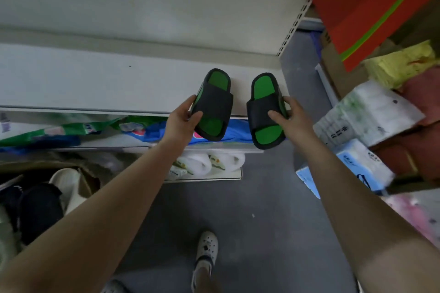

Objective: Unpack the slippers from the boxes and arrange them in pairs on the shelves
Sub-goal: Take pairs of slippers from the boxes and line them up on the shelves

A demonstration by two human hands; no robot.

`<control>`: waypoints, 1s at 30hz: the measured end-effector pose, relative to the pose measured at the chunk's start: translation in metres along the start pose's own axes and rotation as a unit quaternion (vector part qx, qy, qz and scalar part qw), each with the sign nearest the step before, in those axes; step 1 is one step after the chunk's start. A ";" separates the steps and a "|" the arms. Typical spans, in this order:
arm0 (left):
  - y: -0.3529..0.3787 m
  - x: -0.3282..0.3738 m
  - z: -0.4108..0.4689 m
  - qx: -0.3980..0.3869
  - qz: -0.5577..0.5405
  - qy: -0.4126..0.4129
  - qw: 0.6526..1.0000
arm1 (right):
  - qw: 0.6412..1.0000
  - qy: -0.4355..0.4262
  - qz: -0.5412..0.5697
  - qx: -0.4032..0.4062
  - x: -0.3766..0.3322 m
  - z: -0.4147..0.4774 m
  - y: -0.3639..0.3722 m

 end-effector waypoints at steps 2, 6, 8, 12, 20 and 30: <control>0.015 -0.004 0.023 -0.003 -0.005 -0.009 1.000 | 1.000 0.007 0.002 -0.025 0.011 0.024 -0.006; 0.028 -0.008 0.050 0.006 0.097 -0.024 0.995 | 0.999 0.012 0.021 -0.021 0.021 0.057 -0.010; 0.031 -0.009 0.055 0.020 0.199 -0.016 0.980 | 1.000 0.017 -0.003 -0.024 0.022 0.067 -0.009; 0.035 -0.013 0.056 0.059 0.395 0.042 0.916 | 0.987 -0.012 -0.161 0.011 0.019 0.071 -0.004; 0.060 -0.026 0.077 -0.056 0.490 0.107 0.863 | 0.949 -0.078 -0.306 0.019 0.011 0.073 0.016; 0.092 -0.011 0.123 -0.038 0.492 0.116 0.862 | 0.955 -0.061 -0.289 0.024 0.011 0.116 -0.010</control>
Point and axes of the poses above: each hand's wrist, its own z-axis towards the middle knuckle, its own y-axis out of the palm, x = y × z, the point moved 1 cm from there along z, towards the middle knuckle, and after that the axes turned 13 degrees about -x, right-handed, at the moved point
